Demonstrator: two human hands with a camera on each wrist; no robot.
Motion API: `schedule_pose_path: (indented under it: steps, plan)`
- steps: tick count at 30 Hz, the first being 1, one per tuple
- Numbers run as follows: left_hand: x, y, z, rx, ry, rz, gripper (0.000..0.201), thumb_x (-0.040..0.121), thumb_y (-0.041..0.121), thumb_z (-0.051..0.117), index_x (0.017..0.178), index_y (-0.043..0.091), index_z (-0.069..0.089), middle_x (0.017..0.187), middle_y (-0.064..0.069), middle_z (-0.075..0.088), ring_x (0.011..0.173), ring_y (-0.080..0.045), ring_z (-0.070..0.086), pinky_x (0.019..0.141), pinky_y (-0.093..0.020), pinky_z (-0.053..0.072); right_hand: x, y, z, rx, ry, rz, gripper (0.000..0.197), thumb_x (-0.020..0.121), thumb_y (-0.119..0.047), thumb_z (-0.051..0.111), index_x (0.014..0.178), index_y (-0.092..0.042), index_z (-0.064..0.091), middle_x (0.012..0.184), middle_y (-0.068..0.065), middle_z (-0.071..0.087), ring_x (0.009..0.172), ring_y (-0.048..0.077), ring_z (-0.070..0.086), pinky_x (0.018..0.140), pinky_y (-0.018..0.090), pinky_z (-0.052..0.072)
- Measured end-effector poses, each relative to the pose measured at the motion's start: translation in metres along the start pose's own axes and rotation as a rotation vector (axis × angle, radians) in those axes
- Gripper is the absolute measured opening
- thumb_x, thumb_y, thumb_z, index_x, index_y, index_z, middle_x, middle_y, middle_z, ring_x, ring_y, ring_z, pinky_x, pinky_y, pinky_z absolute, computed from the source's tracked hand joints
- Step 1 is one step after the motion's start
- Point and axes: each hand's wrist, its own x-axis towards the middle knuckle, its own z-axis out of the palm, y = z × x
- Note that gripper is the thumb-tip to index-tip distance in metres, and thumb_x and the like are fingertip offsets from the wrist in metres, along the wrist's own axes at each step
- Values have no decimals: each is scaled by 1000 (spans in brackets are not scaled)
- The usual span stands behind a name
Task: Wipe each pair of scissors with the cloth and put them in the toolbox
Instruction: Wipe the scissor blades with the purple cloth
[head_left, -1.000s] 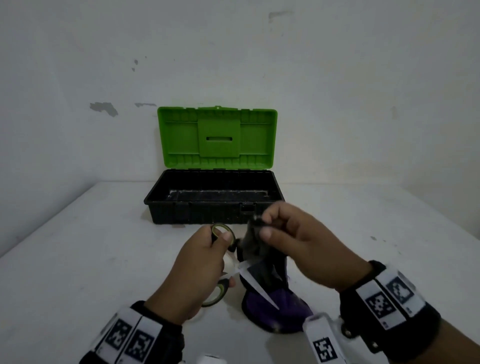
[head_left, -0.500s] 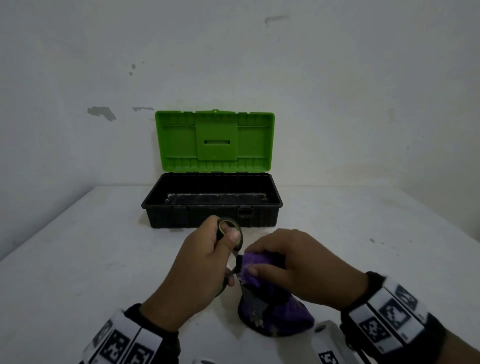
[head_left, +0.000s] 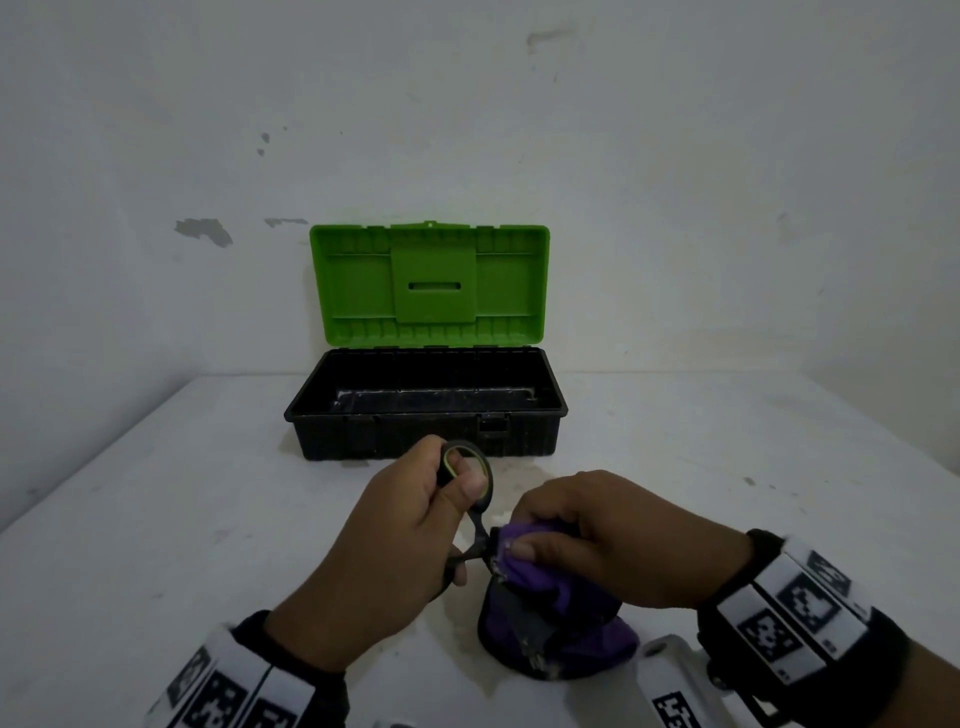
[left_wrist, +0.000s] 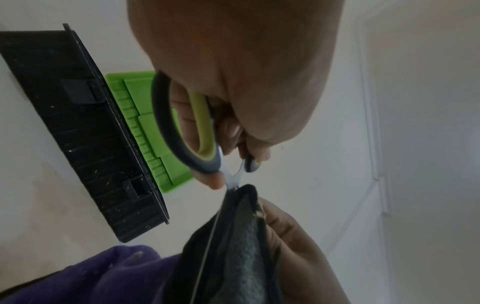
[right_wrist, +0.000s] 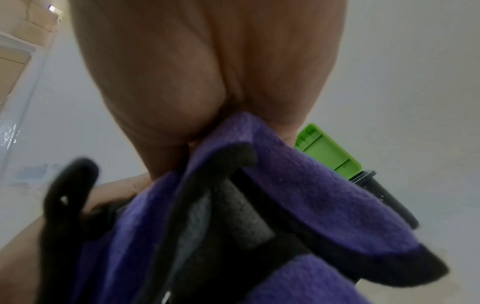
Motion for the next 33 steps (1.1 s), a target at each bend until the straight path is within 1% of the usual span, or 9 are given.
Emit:
schedule_pose_path:
  steps: [4, 10, 12, 16, 20, 23, 26, 29, 33]
  plan:
    - [0, 2, 0, -21, 16, -6, 22, 97, 30, 46, 91, 10, 52, 54, 14, 56, 44, -15, 58, 52, -43, 55, -10, 4, -8, 32, 24, 21, 21, 97, -35, 56, 87, -20, 67, 81, -6, 67, 77, 12, 62, 69, 28, 49]
    - [-1, 2, -2, -73, 43, -21, 22, 97, 27, 47, 90, 7, 52, 51, 11, 53, 42, -11, 53, 54, -50, 56, -28, 14, -22, 103, 38, 122, 17, 97, -33, 58, 85, -26, 68, 83, -4, 70, 77, 13, 65, 72, 36, 53]
    - [0, -1, -4, -95, 72, -21, 22, 97, 26, 47, 88, 6, 51, 50, 9, 51, 41, -10, 51, 54, -49, 57, -36, 18, -29, 166, 71, 153, 16, 96, -29, 60, 83, -29, 70, 84, -7, 72, 78, 11, 67, 73, 31, 54]
    - [2, -10, -9, -298, 169, -82, 21, 94, 28, 50, 85, 11, 54, 52, -2, 33, 45, -18, 42, 53, -41, 55, -49, 26, -38, 457, 349, 185, 20, 89, -28, 58, 78, -23, 74, 79, 2, 74, 72, 10, 68, 67, 19, 51]
    - [6, -14, 1, -515, 309, -162, 21, 98, 26, 47, 91, 9, 56, 51, -1, 28, 45, -14, 33, 53, -34, 54, -49, 31, -21, 720, 486, 201, 46, 81, -54, 67, 88, -9, 74, 83, 14, 73, 75, 19, 67, 66, 22, 52]
    - [8, -15, 13, -554, 393, -162, 20, 99, 26, 47, 92, 9, 57, 51, 0, 27, 43, -10, 32, 53, -33, 55, -40, 18, -5, 842, 516, 201, 33, 91, -38, 61, 86, -8, 75, 80, 11, 72, 72, 16, 65, 64, 21, 51]
    - [8, -15, 19, -568, 406, -161, 21, 99, 28, 48, 94, 10, 58, 54, 0, 27, 45, -9, 32, 53, -33, 56, -28, 0, 4, 782, 506, 216, 25, 89, -26, 56, 89, -13, 78, 82, 7, 76, 75, 13, 68, 66, 22, 53]
    - [8, -15, 22, -554, 399, -156, 21, 98, 29, 49, 95, 10, 58, 55, 0, 29, 47, -10, 33, 52, -32, 55, -19, -13, 10, 640, 478, 208, 18, 92, -23, 62, 98, -21, 78, 91, -1, 78, 86, 13, 72, 77, 26, 56]
    - [6, -13, 22, -529, 435, -120, 22, 97, 29, 49, 95, 9, 57, 56, -2, 29, 45, -10, 35, 50, -33, 55, -10, -21, 15, 482, 520, 246, 8, 85, -27, 73, 87, -22, 67, 65, -9, 71, 56, -1, 63, 55, 12, 45]
